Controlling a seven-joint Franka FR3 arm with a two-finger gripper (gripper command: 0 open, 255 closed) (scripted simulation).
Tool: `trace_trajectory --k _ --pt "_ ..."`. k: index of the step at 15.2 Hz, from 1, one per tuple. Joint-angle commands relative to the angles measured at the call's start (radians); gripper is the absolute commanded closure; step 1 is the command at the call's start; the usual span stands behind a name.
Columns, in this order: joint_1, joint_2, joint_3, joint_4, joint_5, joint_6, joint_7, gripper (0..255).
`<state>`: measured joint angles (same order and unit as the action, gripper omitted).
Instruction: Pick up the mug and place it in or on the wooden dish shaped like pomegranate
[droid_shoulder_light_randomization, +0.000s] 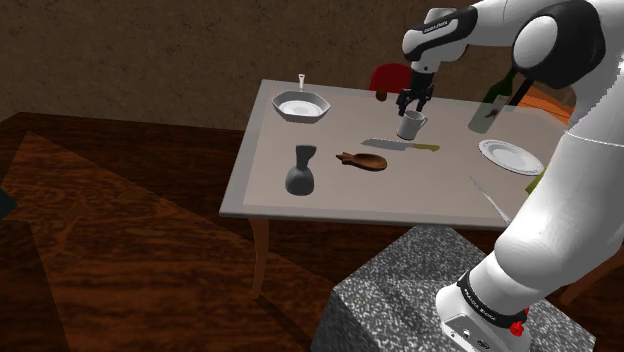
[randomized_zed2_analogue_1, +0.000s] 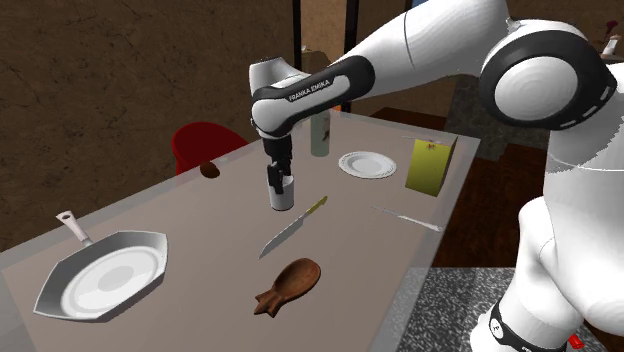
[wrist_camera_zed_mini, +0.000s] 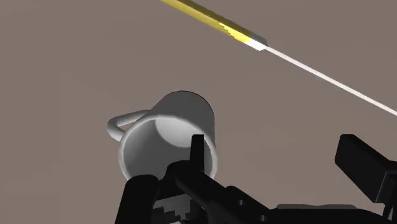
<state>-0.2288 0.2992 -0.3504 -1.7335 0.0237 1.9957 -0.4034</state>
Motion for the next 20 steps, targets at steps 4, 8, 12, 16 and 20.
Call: trace_trajectory --k 4,8,12,16,20 --pt "-0.059 0.169 0.004 0.181 0.051 -0.007 -0.057 0" --pt "-0.062 0.186 0.007 0.152 0.057 0.039 -0.060 0" --pt "-0.065 0.199 0.009 0.135 0.061 0.068 -0.063 0" --pt "-0.065 0.199 0.009 0.135 0.061 0.068 -0.063 0" --pt "-0.065 0.199 0.009 0.135 0.061 0.067 -0.063 255"
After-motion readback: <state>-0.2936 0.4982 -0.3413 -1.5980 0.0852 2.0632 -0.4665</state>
